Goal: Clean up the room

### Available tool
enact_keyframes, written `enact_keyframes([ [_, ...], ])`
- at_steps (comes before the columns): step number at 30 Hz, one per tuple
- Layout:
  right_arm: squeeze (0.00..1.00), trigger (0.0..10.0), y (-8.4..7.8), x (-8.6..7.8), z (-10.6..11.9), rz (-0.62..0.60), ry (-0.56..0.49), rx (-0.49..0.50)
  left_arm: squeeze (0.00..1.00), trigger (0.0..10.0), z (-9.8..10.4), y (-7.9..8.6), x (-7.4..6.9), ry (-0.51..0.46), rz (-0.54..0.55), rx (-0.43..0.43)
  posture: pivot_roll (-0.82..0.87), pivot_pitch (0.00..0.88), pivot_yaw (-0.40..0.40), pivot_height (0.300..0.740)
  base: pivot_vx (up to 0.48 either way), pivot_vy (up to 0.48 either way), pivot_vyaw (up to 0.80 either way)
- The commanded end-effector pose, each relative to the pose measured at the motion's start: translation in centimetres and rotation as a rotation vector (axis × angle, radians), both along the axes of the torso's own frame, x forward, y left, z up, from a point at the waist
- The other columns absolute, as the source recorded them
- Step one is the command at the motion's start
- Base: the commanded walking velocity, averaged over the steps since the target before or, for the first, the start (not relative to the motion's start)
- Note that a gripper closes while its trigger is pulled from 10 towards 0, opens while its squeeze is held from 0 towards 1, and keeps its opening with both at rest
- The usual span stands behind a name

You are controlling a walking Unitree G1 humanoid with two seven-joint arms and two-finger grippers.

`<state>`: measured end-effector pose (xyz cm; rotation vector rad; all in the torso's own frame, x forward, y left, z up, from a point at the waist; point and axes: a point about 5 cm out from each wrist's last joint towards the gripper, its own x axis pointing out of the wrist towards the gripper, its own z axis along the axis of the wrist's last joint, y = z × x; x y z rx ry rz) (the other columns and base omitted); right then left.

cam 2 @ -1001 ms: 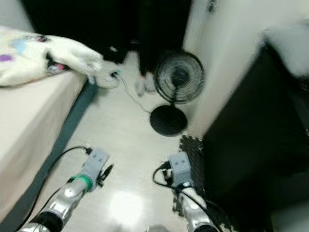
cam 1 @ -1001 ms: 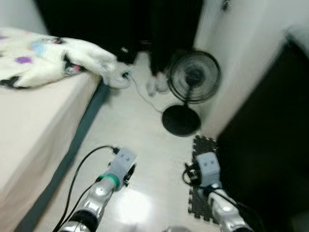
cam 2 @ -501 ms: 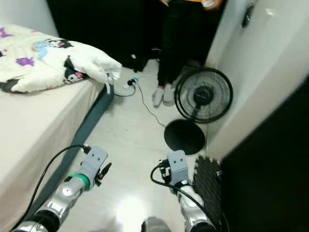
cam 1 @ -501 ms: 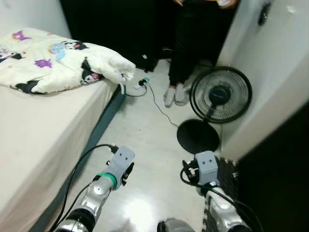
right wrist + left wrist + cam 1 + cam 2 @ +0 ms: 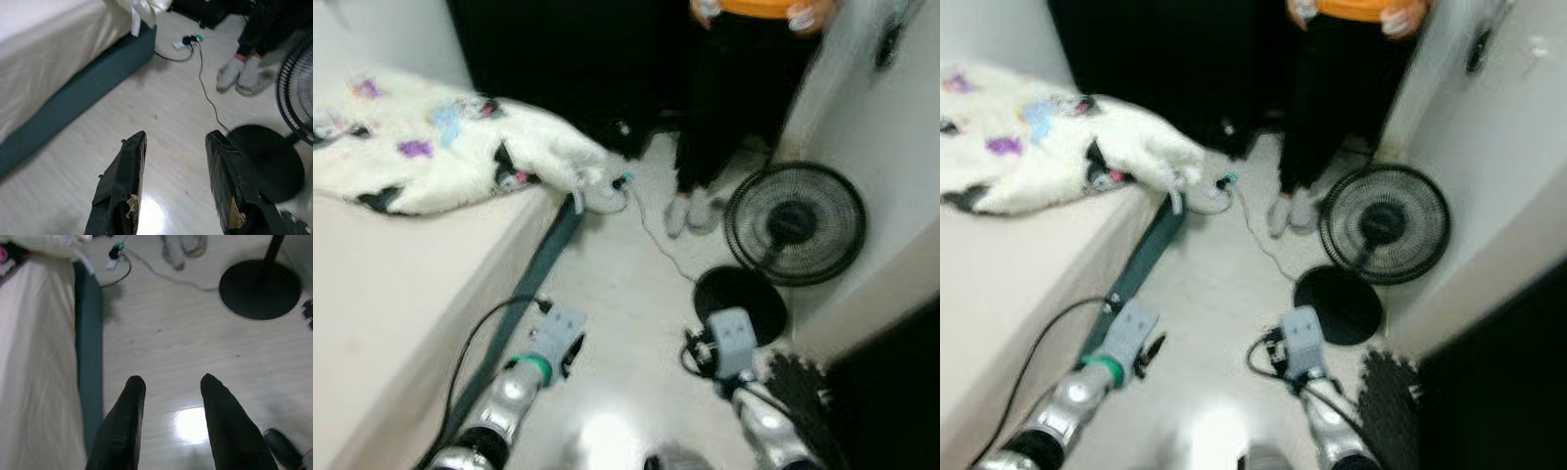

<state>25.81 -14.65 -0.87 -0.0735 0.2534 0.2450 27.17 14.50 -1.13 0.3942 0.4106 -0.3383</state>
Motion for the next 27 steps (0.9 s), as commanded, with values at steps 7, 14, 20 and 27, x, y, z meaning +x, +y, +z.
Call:
enact_keyframes([
  [7, 0.0, 10.0, 0.43, -0.64, -0.69, 0.012, 0.035, 0.003, 0.0, 10.0, -0.6, 0.24, -0.51, 0.031, 0.005, 0.009, -0.05, 0.0, 0.046, 0.74, 0.335, 0.0, 0.0],
  [14, 0.0, 10.0, 0.48, -0.65, -0.79, 0.028, 0.044, -0.015, 0.0, 10.0, -0.63, 0.27, -0.45, 0.037, 0.017, 0.011, -0.05, 0.0, 0.045, 0.74, 0.0, 0.0, 0.11],
  [20, 0.0, 10.0, 0.73, -0.8, -0.97, 0.06, 0.054, -0.043, 0.0, 10.0, -0.58, 0.27, -0.38, 0.037, 0.011, 0.012, -0.05, 0.0, 0.047, 0.74, 0.0, 0.0, 0.78],
  [27, 0.0, 10.0, 0.83, -0.89, -1.03, 0.063, 0.057, -0.035, 0.0, 10.0, -0.59, 0.28, -0.36, 0.04, 0.007, 0.015, -0.05, 0.0, 0.048, 0.74, 0.0, 0.0, 0.77],
])
